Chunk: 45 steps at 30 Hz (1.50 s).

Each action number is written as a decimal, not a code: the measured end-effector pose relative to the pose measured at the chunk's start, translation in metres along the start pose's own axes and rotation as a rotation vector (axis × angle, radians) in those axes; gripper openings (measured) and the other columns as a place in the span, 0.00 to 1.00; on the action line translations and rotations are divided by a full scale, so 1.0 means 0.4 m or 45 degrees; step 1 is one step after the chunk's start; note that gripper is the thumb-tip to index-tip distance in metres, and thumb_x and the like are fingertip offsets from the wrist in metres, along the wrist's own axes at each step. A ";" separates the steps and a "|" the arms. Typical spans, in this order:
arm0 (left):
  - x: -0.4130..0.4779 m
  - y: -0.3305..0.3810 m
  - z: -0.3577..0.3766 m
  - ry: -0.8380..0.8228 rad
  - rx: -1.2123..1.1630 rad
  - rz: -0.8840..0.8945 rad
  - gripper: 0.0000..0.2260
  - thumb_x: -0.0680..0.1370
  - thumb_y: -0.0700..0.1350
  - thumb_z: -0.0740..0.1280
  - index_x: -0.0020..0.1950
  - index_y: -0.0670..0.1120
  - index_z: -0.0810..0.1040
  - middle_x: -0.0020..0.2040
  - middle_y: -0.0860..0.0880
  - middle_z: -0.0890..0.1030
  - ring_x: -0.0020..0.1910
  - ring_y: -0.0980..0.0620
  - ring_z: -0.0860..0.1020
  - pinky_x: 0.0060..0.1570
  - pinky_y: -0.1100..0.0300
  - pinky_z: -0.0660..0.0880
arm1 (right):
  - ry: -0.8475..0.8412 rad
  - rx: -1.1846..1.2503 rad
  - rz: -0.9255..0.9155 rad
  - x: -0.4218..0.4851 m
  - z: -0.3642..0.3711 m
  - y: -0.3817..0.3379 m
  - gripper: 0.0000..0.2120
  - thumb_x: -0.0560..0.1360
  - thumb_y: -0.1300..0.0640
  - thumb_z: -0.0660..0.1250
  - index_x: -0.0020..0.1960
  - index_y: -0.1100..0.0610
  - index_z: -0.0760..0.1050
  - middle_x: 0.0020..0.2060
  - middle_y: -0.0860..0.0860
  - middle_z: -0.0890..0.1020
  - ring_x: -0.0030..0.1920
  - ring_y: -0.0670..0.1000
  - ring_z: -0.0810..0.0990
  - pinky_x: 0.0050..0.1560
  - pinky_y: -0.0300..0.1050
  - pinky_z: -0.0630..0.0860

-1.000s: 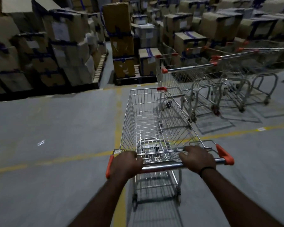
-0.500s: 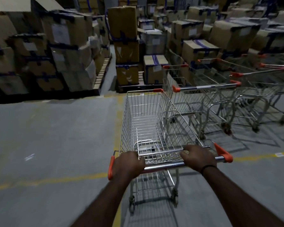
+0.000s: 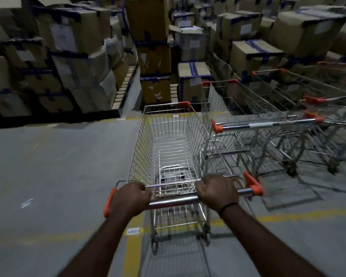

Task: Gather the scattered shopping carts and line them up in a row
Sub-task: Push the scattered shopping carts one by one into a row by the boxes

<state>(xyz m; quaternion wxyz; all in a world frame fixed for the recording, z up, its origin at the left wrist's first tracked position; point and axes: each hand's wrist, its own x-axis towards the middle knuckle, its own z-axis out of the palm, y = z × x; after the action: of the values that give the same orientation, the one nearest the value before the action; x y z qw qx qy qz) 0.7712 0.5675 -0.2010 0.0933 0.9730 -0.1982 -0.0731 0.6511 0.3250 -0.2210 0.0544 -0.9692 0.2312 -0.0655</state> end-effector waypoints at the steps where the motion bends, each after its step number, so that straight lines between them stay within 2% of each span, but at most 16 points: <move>1: 0.026 0.002 0.000 0.017 -0.004 -0.020 0.16 0.76 0.61 0.60 0.51 0.54 0.83 0.52 0.51 0.85 0.54 0.49 0.81 0.53 0.56 0.71 | 0.011 0.013 -0.014 0.023 0.004 0.001 0.26 0.73 0.39 0.52 0.42 0.56 0.81 0.41 0.54 0.84 0.45 0.57 0.82 0.42 0.47 0.74; 3: 0.075 0.012 -0.007 0.034 0.008 -0.058 0.15 0.75 0.61 0.61 0.51 0.56 0.83 0.52 0.52 0.85 0.54 0.49 0.81 0.54 0.56 0.74 | 0.023 0.070 -0.037 0.067 0.007 0.007 0.27 0.73 0.39 0.52 0.41 0.57 0.81 0.40 0.53 0.84 0.45 0.57 0.82 0.42 0.47 0.74; 9: 0.187 0.055 -0.021 0.056 -0.025 -0.119 0.13 0.74 0.60 0.64 0.49 0.55 0.84 0.48 0.51 0.85 0.50 0.48 0.82 0.49 0.58 0.76 | -0.004 0.116 -0.087 0.200 0.015 0.036 0.26 0.75 0.39 0.53 0.42 0.57 0.80 0.42 0.54 0.82 0.47 0.57 0.81 0.47 0.50 0.75; 14: 0.258 0.079 -0.031 0.035 -0.079 -0.132 0.15 0.72 0.60 0.62 0.46 0.54 0.83 0.44 0.49 0.85 0.48 0.47 0.81 0.48 0.57 0.77 | -0.068 0.154 -0.064 0.299 0.014 0.059 0.28 0.73 0.37 0.51 0.42 0.57 0.80 0.42 0.53 0.81 0.44 0.57 0.81 0.42 0.46 0.75; 18: 0.302 0.080 -0.038 0.000 -0.066 -0.096 0.15 0.74 0.60 0.61 0.48 0.53 0.83 0.47 0.49 0.85 0.51 0.46 0.81 0.50 0.56 0.76 | -0.105 0.179 -0.054 0.346 0.021 0.052 0.27 0.74 0.37 0.52 0.41 0.57 0.79 0.41 0.53 0.81 0.41 0.56 0.80 0.40 0.45 0.76; 24: 0.358 0.069 -0.051 0.009 -0.075 -0.072 0.15 0.74 0.58 0.61 0.48 0.52 0.83 0.47 0.49 0.85 0.50 0.47 0.80 0.52 0.56 0.75 | -0.110 0.178 -0.008 0.410 0.028 0.037 0.25 0.76 0.40 0.53 0.38 0.57 0.78 0.36 0.52 0.79 0.37 0.56 0.79 0.36 0.44 0.72; 26: 0.380 0.063 -0.058 0.000 -0.066 -0.071 0.15 0.74 0.58 0.60 0.47 0.52 0.83 0.47 0.49 0.85 0.50 0.47 0.80 0.53 0.56 0.75 | -0.081 0.176 -0.004 0.431 0.028 0.028 0.24 0.78 0.42 0.54 0.39 0.57 0.79 0.35 0.53 0.79 0.37 0.57 0.80 0.35 0.44 0.68; 29: 0.411 0.061 -0.062 0.002 -0.045 -0.072 0.15 0.75 0.57 0.59 0.45 0.50 0.82 0.45 0.49 0.84 0.45 0.49 0.76 0.56 0.53 0.75 | -0.036 0.152 -0.005 0.464 0.029 0.020 0.24 0.80 0.44 0.53 0.42 0.58 0.80 0.38 0.55 0.82 0.41 0.58 0.81 0.37 0.45 0.67; 32: 0.433 0.059 -0.063 0.017 -0.022 -0.078 0.16 0.74 0.57 0.58 0.43 0.49 0.81 0.43 0.49 0.83 0.42 0.48 0.74 0.53 0.54 0.75 | -0.009 0.157 0.014 0.476 0.028 0.000 0.27 0.79 0.44 0.48 0.43 0.58 0.81 0.41 0.56 0.84 0.42 0.59 0.81 0.42 0.48 0.72; 34: 0.445 0.056 -0.065 0.009 -0.009 -0.082 0.15 0.74 0.57 0.59 0.42 0.49 0.80 0.44 0.48 0.83 0.42 0.48 0.73 0.52 0.54 0.75 | -0.003 0.161 0.021 0.474 0.030 -0.008 0.27 0.79 0.43 0.49 0.43 0.59 0.81 0.41 0.57 0.84 0.43 0.60 0.82 0.45 0.49 0.74; 36: 0.455 0.054 -0.070 -0.015 -0.013 -0.091 0.14 0.73 0.57 0.61 0.44 0.49 0.80 0.46 0.48 0.84 0.44 0.47 0.76 0.51 0.55 0.75 | -0.006 0.203 0.012 0.474 0.033 -0.005 0.23 0.81 0.45 0.54 0.43 0.58 0.81 0.40 0.55 0.83 0.42 0.58 0.81 0.46 0.49 0.75; 39: 0.468 0.066 -0.071 0.021 0.011 -0.045 0.15 0.73 0.55 0.64 0.52 0.50 0.82 0.54 0.48 0.84 0.54 0.44 0.80 0.53 0.55 0.75 | -0.055 0.374 -0.019 0.471 0.019 0.012 0.16 0.80 0.47 0.61 0.44 0.56 0.81 0.41 0.52 0.82 0.43 0.53 0.80 0.46 0.48 0.75; 42: 0.487 0.099 -0.080 0.101 -0.046 0.075 0.19 0.76 0.55 0.66 0.63 0.50 0.81 0.63 0.49 0.82 0.61 0.45 0.79 0.58 0.52 0.75 | 0.030 0.486 -0.028 0.467 -0.006 0.029 0.14 0.80 0.47 0.63 0.54 0.55 0.81 0.50 0.50 0.83 0.50 0.51 0.80 0.51 0.48 0.77; 45: 0.511 0.151 -0.110 0.165 -0.150 0.257 0.23 0.77 0.57 0.66 0.69 0.50 0.76 0.67 0.49 0.79 0.66 0.46 0.76 0.62 0.48 0.74 | 0.139 0.459 -0.098 0.465 -0.050 0.045 0.16 0.79 0.47 0.65 0.62 0.54 0.78 0.57 0.49 0.82 0.56 0.50 0.80 0.56 0.51 0.77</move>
<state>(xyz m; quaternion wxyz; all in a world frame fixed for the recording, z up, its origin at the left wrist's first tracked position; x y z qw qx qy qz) 0.9427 0.4378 -0.1672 0.1697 0.9436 -0.2839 -0.0118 0.8045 0.2227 -0.1848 0.2119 -0.9469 0.1812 -0.1602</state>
